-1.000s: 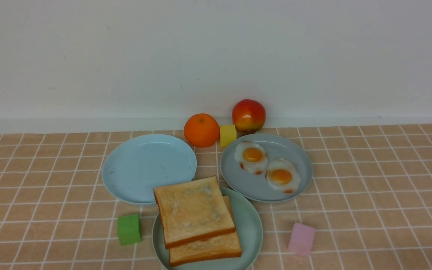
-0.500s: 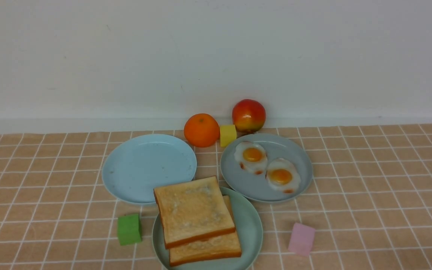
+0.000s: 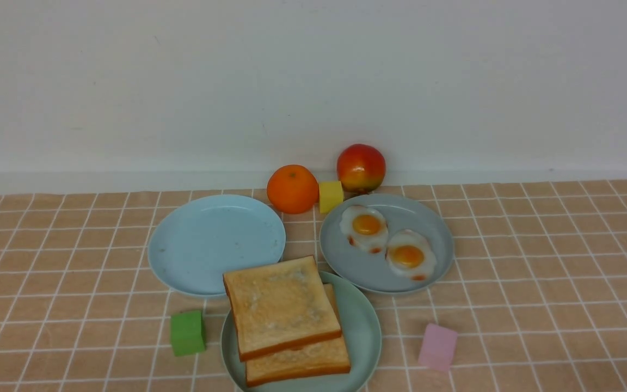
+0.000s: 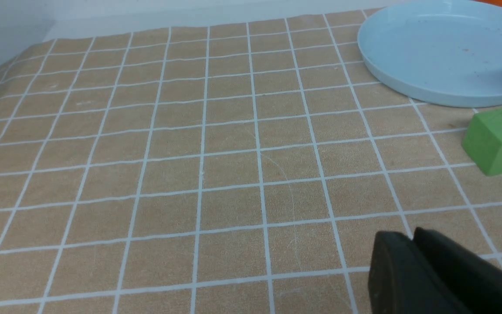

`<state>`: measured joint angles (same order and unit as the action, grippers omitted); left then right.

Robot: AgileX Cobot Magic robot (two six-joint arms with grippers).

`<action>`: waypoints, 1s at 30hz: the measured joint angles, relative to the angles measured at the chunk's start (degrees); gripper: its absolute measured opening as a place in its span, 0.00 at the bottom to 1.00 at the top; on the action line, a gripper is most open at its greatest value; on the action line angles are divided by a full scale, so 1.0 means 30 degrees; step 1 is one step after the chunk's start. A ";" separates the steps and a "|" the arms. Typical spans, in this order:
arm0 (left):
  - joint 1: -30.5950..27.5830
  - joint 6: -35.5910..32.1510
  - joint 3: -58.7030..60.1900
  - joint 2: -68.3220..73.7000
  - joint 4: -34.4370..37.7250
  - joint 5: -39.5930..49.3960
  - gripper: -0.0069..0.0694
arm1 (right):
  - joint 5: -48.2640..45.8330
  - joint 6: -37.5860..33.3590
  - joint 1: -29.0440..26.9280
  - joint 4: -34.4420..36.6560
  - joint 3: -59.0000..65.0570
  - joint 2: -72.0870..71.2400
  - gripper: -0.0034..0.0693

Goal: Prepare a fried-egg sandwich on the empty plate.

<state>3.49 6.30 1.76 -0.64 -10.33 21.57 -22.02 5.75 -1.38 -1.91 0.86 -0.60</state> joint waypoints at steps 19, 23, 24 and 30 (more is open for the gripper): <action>0.0000 0.0000 0.0000 0.0000 0.0000 0.0000 0.19 | 0.0000 0.0000 -0.0061 0.0000 0.0000 0.0000 0.37; 0.0000 0.0000 0.0000 0.0000 0.0000 0.0000 0.19 | 0.0000 0.0006 -0.0061 0.0000 0.0000 0.0000 0.37; 0.0000 0.0000 0.0000 0.0000 0.0000 0.0000 0.19 | 0.0000 0.0006 -0.0061 0.0000 0.0000 0.0000 0.37; 0.0000 0.0000 0.0000 0.0000 0.0000 0.0000 0.19 | 0.0000 0.0006 -0.0061 0.0000 0.0000 0.0000 0.38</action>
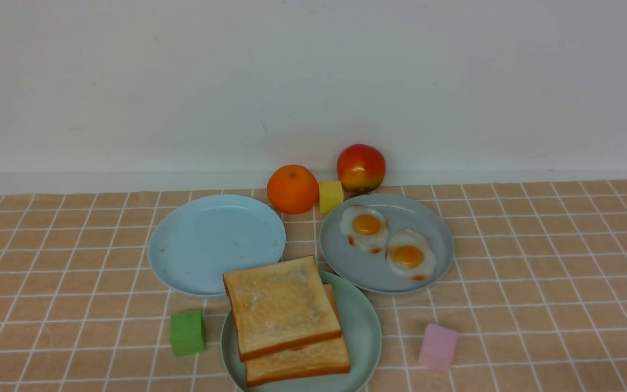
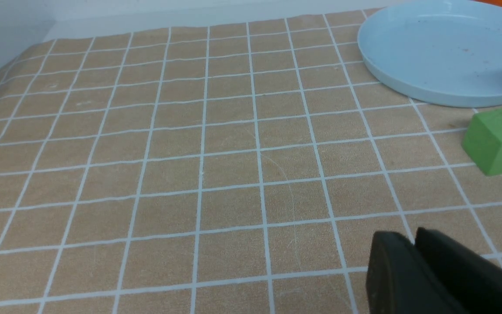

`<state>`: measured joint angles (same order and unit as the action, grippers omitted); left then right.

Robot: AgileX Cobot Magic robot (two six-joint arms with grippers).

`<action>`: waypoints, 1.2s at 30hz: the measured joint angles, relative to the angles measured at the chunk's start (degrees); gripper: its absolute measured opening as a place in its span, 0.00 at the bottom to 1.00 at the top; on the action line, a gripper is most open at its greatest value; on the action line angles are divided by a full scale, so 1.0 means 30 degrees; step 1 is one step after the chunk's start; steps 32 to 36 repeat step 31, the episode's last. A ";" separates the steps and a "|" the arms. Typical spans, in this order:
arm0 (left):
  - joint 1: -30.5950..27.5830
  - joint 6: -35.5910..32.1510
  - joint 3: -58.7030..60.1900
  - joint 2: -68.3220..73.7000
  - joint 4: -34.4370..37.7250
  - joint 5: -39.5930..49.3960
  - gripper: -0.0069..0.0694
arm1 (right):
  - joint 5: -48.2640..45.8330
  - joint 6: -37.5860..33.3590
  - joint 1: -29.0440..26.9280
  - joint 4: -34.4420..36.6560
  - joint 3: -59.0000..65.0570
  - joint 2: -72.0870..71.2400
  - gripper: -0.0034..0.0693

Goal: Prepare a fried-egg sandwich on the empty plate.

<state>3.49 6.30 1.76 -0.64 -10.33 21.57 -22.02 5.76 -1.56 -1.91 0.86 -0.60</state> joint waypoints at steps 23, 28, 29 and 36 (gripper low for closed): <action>0.0000 0.0000 0.0000 0.0000 0.0000 0.0000 0.19 | 0.0000 0.0021 0.0000 0.0000 0.0000 0.0000 0.38; 0.0000 0.0000 0.0000 0.0000 0.0000 0.0000 0.20 | 0.0000 0.0036 0.0000 0.0000 0.0000 0.0000 0.38; 0.0000 0.0000 0.0000 0.0000 0.0000 0.0000 0.20 | 0.0000 0.0036 0.0000 0.0000 0.0000 0.0000 0.38; 0.0000 0.0000 0.0000 0.0000 0.0000 0.0000 0.21 | 0.0000 0.0036 0.0000 0.0000 0.0000 0.0000 0.38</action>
